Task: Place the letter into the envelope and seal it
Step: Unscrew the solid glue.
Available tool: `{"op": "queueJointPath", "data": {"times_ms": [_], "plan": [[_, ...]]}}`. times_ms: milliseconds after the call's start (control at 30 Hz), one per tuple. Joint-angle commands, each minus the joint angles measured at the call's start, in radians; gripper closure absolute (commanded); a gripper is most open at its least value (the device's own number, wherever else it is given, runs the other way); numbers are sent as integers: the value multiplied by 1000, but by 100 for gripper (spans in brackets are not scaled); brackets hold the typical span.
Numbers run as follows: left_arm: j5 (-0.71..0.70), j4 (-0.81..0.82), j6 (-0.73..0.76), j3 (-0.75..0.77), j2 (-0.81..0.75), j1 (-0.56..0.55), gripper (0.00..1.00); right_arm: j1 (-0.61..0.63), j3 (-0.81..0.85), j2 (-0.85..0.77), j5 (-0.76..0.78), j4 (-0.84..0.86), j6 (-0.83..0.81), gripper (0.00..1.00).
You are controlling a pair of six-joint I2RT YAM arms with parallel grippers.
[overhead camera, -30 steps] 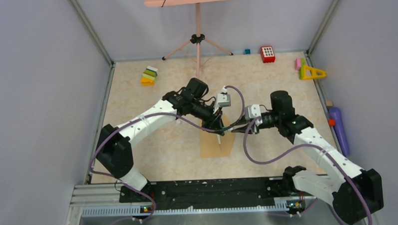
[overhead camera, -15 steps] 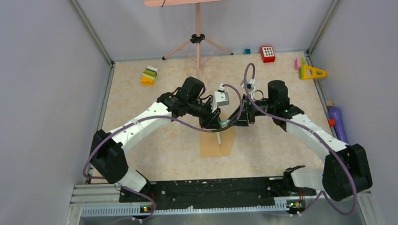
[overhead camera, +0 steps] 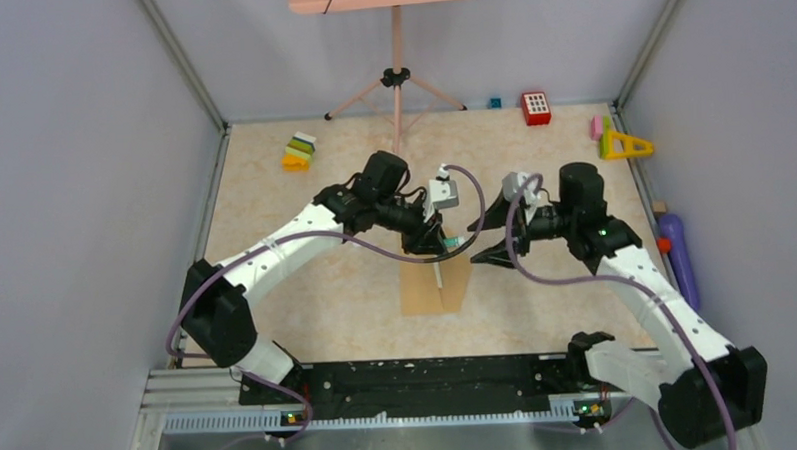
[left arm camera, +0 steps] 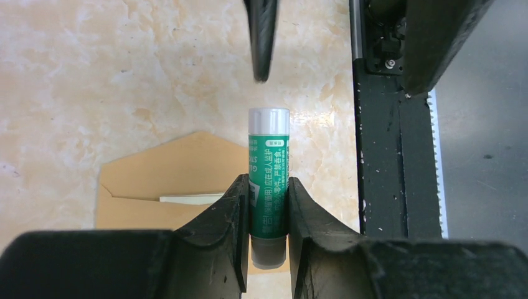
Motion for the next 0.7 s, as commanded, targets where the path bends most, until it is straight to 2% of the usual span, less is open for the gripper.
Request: {"op": "queueJointPath", "data": {"times_ms": [0, 100, 233, 433, 667], "plan": [[80, -16, 5, 18, -8, 8, 100, -3, 11, -64, 7, -135, -498, 35], [149, -37, 8, 24, 15, 9, 100, -3, -36, -84, -24, -68, -570, 35], [183, -43, 2, 28, 37, 8, 100, 6, -54, -78, -89, -172, -806, 37], [248, -62, 7, 43, 65, 7, 100, 35, -91, -86, -56, -127, -811, 46], [258, -67, 5, 51, 76, 9, 100, 81, -113, -86, -5, -64, -763, 56]]}}
